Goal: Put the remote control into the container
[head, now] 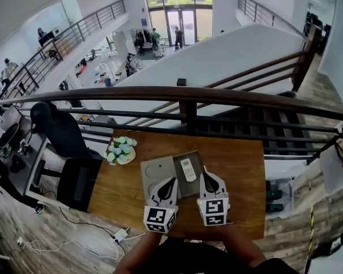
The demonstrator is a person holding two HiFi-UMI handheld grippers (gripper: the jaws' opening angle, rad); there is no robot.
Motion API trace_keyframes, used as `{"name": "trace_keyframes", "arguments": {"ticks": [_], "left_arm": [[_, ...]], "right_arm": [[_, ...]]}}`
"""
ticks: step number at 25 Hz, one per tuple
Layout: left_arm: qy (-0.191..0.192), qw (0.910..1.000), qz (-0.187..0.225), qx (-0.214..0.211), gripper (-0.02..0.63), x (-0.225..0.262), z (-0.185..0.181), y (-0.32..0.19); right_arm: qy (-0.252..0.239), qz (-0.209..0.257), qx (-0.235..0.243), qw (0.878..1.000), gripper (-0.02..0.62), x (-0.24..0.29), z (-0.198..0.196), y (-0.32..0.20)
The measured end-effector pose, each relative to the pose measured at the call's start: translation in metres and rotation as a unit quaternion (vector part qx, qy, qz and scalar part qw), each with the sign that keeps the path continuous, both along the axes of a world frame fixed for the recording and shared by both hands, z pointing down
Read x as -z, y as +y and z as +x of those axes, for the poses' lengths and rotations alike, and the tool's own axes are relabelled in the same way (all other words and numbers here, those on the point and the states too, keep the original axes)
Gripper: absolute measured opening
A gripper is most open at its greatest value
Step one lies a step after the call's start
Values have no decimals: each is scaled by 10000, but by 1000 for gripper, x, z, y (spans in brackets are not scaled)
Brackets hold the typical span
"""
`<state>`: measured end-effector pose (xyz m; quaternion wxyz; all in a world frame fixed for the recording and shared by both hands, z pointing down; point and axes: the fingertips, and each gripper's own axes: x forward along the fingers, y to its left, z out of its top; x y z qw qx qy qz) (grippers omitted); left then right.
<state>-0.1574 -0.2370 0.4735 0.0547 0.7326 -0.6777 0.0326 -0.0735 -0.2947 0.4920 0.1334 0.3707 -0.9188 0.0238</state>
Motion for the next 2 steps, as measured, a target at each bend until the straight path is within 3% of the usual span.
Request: {"name": "trace_keyframes", "arguments": {"ticks": [2], "left_arm": [[-62,10000,8,-2,6,0,1,0]], "right_arm": [[-5,2,0,10000,29,-1,0,0]]}}
